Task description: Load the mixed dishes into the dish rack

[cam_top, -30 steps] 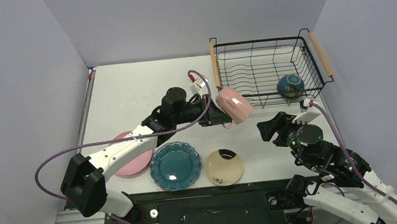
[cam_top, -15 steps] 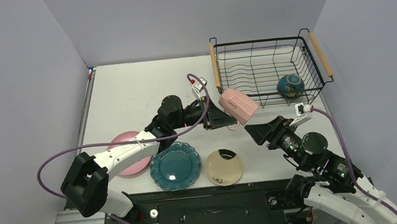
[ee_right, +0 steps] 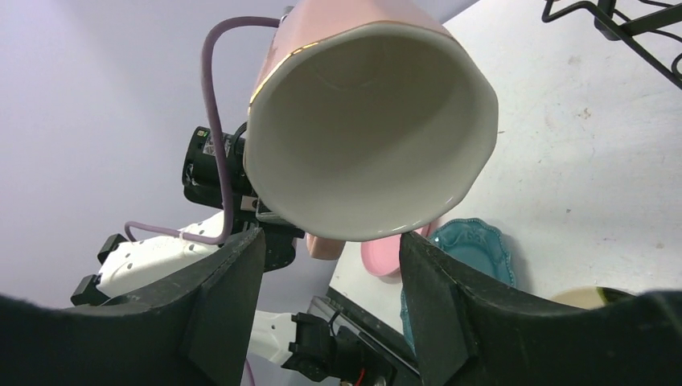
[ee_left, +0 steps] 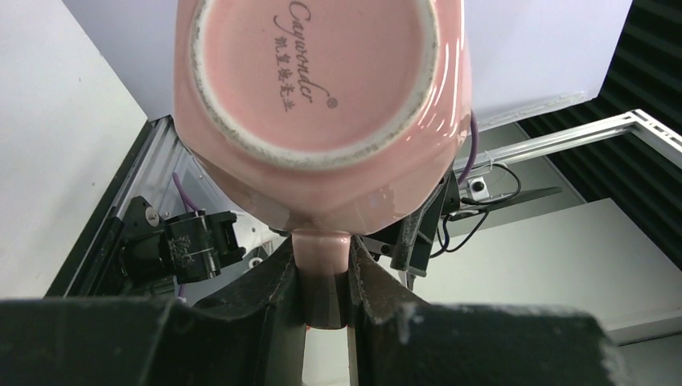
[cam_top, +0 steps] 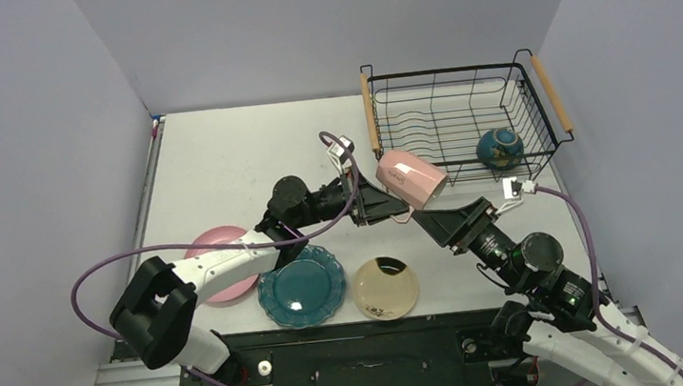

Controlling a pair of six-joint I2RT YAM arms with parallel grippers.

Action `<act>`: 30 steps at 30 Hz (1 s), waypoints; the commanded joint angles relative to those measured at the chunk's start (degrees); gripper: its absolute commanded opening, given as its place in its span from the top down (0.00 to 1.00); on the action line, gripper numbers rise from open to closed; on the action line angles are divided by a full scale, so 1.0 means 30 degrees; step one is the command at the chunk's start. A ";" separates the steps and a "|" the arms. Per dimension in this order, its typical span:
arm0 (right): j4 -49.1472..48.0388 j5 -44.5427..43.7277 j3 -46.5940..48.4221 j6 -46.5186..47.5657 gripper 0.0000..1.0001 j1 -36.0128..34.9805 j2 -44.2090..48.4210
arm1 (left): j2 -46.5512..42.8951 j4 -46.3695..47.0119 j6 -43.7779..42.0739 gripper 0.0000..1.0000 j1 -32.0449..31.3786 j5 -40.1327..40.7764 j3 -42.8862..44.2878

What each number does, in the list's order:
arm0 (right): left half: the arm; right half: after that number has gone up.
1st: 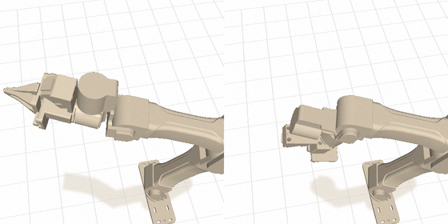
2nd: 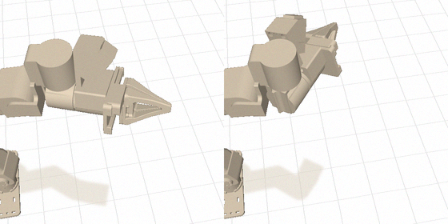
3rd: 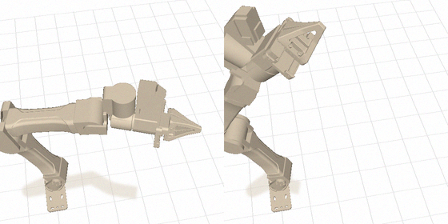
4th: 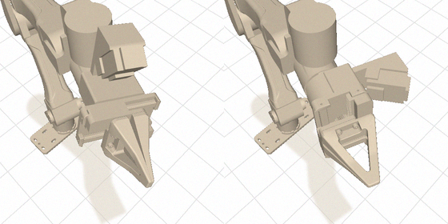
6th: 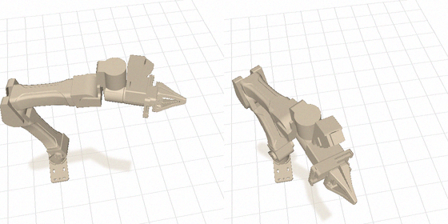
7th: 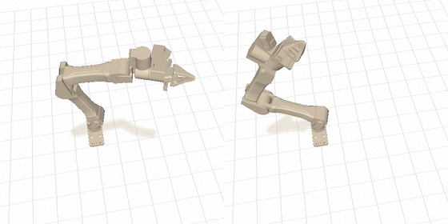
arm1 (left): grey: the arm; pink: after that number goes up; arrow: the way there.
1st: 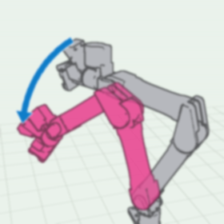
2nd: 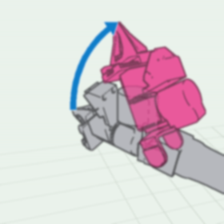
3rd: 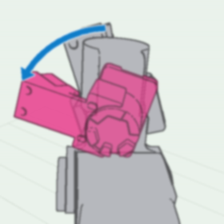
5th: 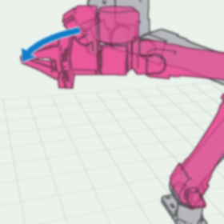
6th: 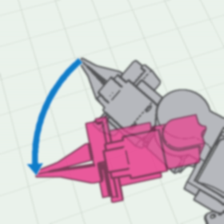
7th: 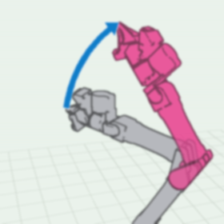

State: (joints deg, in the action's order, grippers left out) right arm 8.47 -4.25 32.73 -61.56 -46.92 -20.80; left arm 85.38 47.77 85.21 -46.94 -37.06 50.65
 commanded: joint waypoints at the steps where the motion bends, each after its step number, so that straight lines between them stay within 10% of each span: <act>1: 0.1012 -0.1144 0.1605 0.0852 0.40 0.0016 0.0811 | -0.0447 0.3607 0.0584 1.00 0.0281 0.0159 -0.0005; 15: 0.1951 -0.2809 0.3948 0.1020 0.43 -0.0003 -0.1455 | -0.0029 0.2463 -0.0413 1.00 -0.1030 -0.0127 0.0321; 21: 0.1788 -0.3179 0.3877 0.0521 0.61 0.0011 -0.1736 | 0.0340 0.1549 -0.1207 1.00 -0.1806 0.0010 0.0418; 26: 0.2147 -0.4153 0.3115 -0.0283 1.00 -0.0006 -0.1074 | 0.0793 0.1378 -0.1059 1.00 -0.1919 -0.0028 0.0325; 30: 0.2485 -0.4301 0.3079 -0.0601 1.00 0.0001 -0.1194 | 0.0995 0.1037 -0.1269 0.97 -0.1961 0.0011 0.0264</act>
State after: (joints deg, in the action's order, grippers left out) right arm 17.15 -12.12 41.85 -63.94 -47.46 -24.60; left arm 88.51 48.14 83.77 -52.93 -35.92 49.41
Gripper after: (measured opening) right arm 0.061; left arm 0.161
